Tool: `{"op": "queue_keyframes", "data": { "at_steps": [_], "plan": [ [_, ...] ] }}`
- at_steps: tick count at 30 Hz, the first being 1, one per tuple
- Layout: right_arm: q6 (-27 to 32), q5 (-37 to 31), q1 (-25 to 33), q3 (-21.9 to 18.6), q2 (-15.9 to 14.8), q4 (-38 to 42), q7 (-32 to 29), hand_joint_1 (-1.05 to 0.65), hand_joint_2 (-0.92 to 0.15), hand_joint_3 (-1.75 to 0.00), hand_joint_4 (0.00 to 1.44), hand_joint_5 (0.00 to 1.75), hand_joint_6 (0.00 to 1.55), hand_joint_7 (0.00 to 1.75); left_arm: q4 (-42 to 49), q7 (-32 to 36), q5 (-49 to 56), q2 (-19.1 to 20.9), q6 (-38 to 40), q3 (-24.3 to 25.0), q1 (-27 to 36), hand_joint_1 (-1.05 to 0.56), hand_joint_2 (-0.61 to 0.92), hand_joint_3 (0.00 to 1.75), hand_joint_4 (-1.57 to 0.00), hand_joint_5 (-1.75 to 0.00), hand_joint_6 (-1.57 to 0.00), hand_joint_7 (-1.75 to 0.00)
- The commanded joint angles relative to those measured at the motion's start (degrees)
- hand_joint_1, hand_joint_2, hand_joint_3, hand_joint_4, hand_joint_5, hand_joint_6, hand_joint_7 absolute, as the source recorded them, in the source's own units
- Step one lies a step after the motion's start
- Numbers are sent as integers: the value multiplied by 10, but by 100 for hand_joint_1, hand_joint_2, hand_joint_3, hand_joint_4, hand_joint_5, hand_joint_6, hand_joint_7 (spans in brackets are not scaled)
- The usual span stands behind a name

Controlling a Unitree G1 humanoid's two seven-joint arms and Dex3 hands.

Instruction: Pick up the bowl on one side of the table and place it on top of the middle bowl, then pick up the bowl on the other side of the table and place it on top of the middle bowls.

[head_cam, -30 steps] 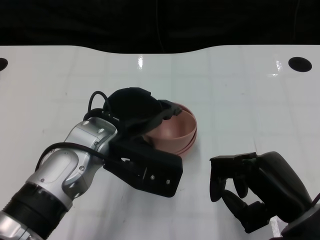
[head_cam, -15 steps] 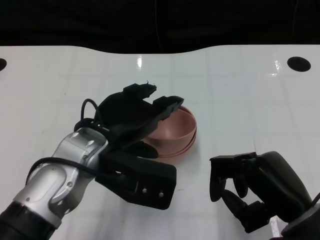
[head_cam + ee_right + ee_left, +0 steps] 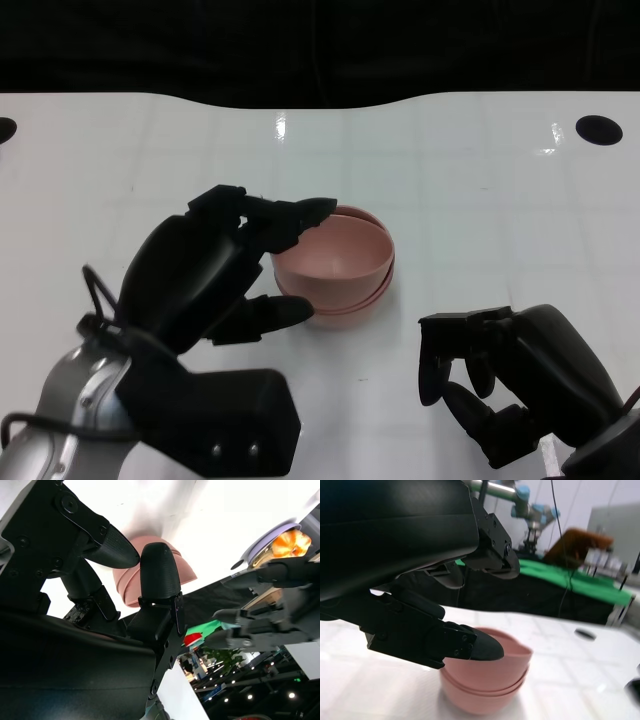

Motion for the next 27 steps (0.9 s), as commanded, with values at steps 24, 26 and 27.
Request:
{"op": "queue_keyframes", "data": {
  "at_steps": [24, 26, 27],
  "plan": [
    [11, 11, 19, -9, -6, -31, 18, -9, -6, -167, 96, 175, 87, 144, -198, -47, -275, -58, 19, 115, 300, -13, 42, 124, -82, -158, -83, -120],
    [7, 14, 17, -9, -6, -27, 18, -9, -6, -167, 96, 175, 87, 143, -201, -47, -280, -62, 19, 116, 312, -11, 40, 130, -81, -158, -82, -123],
    [4, 15, 16, -10, -7, -24, 16, -9, -7, -167, 96, 175, 87, 143, -201, -47, -284, -64, 20, 117, 317, -11, 39, 132, -81, -158, -82, -123]
  ]
}}
